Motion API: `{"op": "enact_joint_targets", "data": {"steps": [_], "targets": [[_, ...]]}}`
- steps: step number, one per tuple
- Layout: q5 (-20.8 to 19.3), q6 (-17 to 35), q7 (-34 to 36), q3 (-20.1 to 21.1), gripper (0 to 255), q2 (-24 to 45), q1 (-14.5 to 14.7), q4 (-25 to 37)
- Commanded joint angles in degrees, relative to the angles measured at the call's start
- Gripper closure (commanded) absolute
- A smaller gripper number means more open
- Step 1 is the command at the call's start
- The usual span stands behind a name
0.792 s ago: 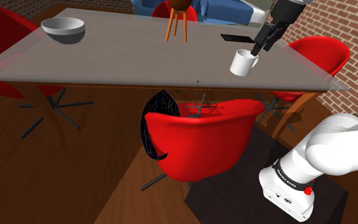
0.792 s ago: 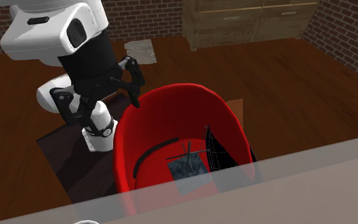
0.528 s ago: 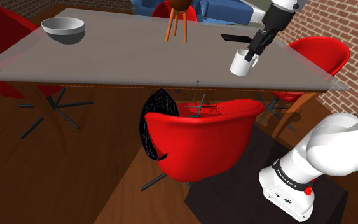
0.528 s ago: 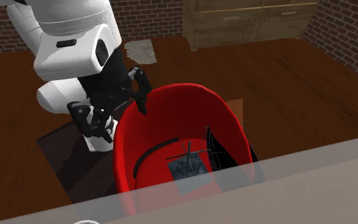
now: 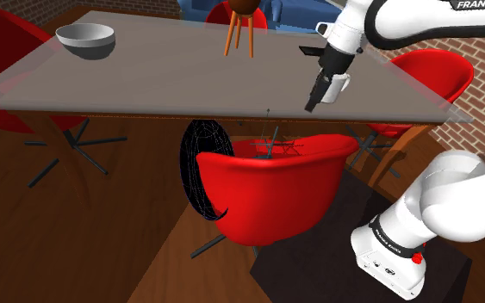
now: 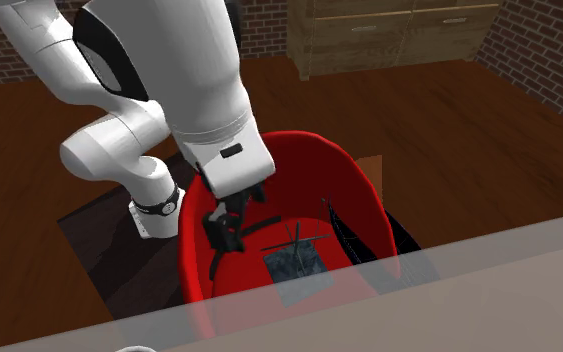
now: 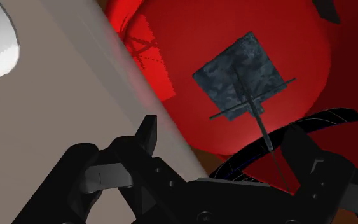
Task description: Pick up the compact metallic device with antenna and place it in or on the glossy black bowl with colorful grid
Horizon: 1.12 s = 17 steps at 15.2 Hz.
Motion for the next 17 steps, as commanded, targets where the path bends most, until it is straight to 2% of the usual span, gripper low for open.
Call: {"op": "enact_joint_targets", "data": {"steps": [1,9,17], "targets": [[0.41,3.71,-4.38,-0.54,0,2.08,2.06,-1.69],[3.10,17.64,-21.24,-2.11,0,11.65,10.60,-6.99],[4.47,25.38,-22.95,-2.35,0,16.86,11.81,-9.62]]}}
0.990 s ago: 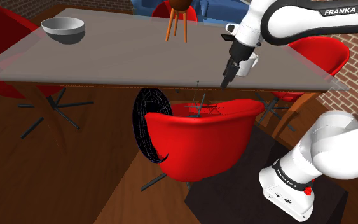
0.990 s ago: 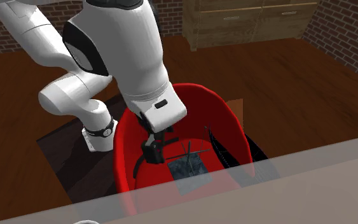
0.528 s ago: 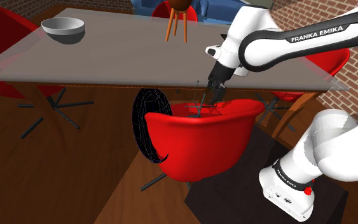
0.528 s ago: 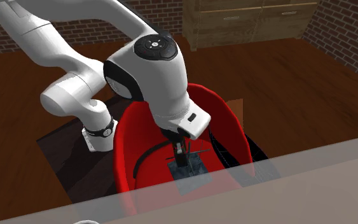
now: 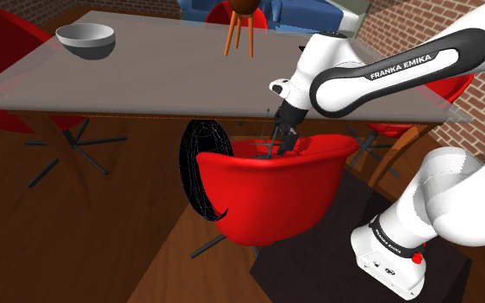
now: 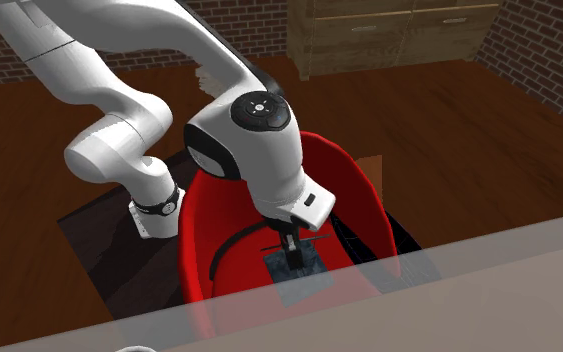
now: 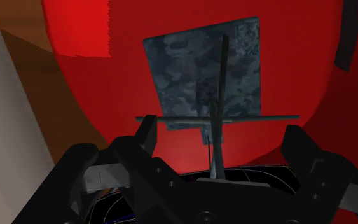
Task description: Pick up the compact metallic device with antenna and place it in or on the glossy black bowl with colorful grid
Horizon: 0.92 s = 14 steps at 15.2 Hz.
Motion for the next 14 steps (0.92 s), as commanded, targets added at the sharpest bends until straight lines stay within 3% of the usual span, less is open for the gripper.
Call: {"op": "enact_joint_targets", "data": {"steps": [1,8,9,14], "targets": [[0.27,1.45,-0.12,0.01,0,0.91,0.19,-0.49],[0.26,1.44,-0.12,0.01,0,0.90,0.19,-0.49],[0.26,1.44,-0.12,0.01,255,0.90,0.19,-0.49],[0.26,1.44,-0.12,0.01,255,0.90,0.19,-0.49]]}}
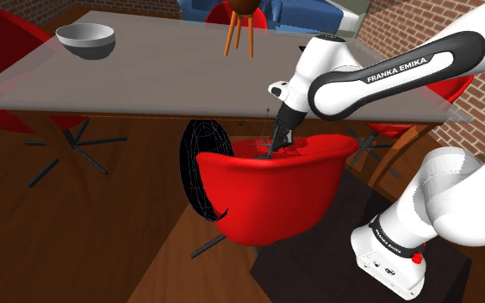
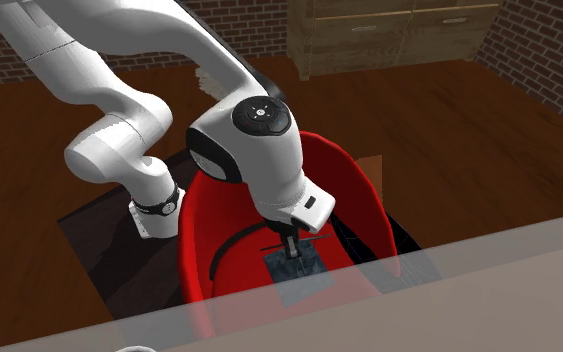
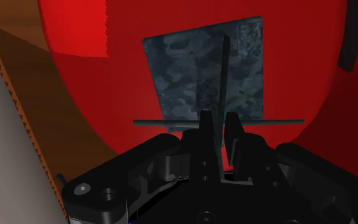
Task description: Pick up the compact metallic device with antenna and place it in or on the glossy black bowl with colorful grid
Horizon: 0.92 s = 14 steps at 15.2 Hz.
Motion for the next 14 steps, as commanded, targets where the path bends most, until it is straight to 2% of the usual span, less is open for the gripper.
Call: {"op": "enact_joint_targets", "data": {"steps": [1,4,14], "targets": [[0.00,-0.01,0.00,-0.01,255,0.02,-0.01,-0.02],[0.00,0.01,0.00,-0.01,255,0.03,-0.01,-0.03],[-1.19,-9.08,1.48,0.59,255,-4.96,-0.58,4.14]]}}
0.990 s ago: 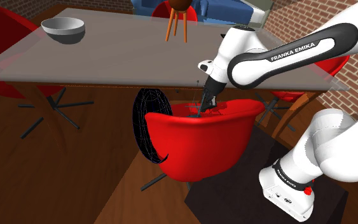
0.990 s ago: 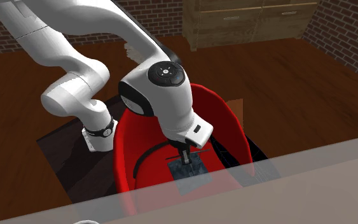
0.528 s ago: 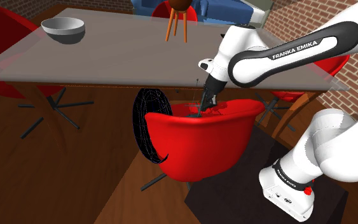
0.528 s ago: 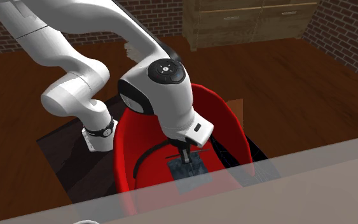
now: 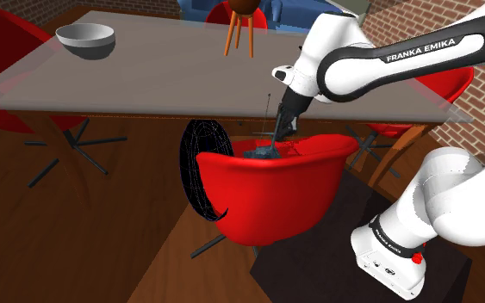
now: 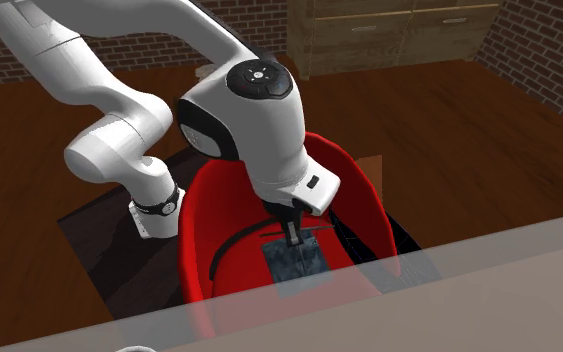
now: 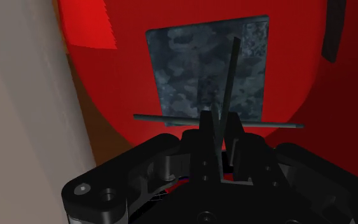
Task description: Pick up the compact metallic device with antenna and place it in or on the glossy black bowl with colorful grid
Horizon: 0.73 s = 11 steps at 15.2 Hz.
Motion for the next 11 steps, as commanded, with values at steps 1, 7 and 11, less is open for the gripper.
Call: {"op": "enact_joint_targets", "data": {"steps": [1,7,11], "targets": [[-0.17,-1.84,0.28,0.12,255,-0.91,-0.08,0.95],[-0.54,-7.01,0.91,0.38,255,-2.94,-0.24,4.12],[-0.71,-10.36,1.27,0.53,255,-3.96,-0.30,6.46]]}}
